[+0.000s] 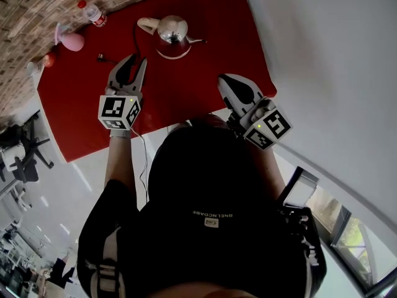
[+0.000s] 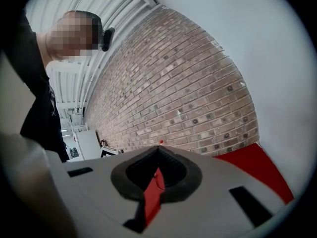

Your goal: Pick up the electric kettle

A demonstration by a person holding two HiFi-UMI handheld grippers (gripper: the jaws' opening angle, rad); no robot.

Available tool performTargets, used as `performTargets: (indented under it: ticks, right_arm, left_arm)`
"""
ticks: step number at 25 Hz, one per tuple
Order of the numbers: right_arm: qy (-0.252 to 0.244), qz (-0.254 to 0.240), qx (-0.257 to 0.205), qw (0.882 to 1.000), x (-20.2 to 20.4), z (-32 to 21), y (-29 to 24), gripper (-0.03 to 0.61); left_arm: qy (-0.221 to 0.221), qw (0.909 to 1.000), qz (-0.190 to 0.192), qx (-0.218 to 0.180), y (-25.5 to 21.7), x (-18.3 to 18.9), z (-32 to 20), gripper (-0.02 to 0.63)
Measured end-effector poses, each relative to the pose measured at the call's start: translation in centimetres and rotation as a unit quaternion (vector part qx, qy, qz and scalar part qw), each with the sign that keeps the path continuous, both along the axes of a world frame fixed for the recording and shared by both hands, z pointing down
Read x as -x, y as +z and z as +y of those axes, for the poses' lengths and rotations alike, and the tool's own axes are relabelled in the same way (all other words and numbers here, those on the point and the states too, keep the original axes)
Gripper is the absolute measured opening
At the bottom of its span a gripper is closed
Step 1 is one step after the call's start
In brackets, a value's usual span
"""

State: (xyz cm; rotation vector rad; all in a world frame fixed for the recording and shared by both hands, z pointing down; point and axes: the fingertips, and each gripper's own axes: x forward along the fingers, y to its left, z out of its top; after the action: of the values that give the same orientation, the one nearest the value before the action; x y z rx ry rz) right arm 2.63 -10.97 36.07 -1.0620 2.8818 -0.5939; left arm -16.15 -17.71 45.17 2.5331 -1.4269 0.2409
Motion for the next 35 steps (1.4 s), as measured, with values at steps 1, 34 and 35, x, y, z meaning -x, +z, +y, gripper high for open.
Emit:
performTargets:
  ticks: [1,34,35]
  right_arm:
    - [0.001,0.002,0.001,1.0,-0.1,-0.2,0.2,0.003]
    - [0.018,0.02,0.078,0.997,-0.3,-3.0,6.7,0.002]
    - [0.019,0.02,0.08,0.996,-0.3,-3.1,6.9,0.002]
  left_arm:
    - [-0.003,1.0,-0.002,0.001,0.5,0.1,-0.5,0.104]
    - [-0.058,0.9932,-0.084,0.057,15.4,3.3,-14.0,0.221]
    - [-0.057,0.9932,-0.084,0.057,15.6,3.3,-14.4,0.222]
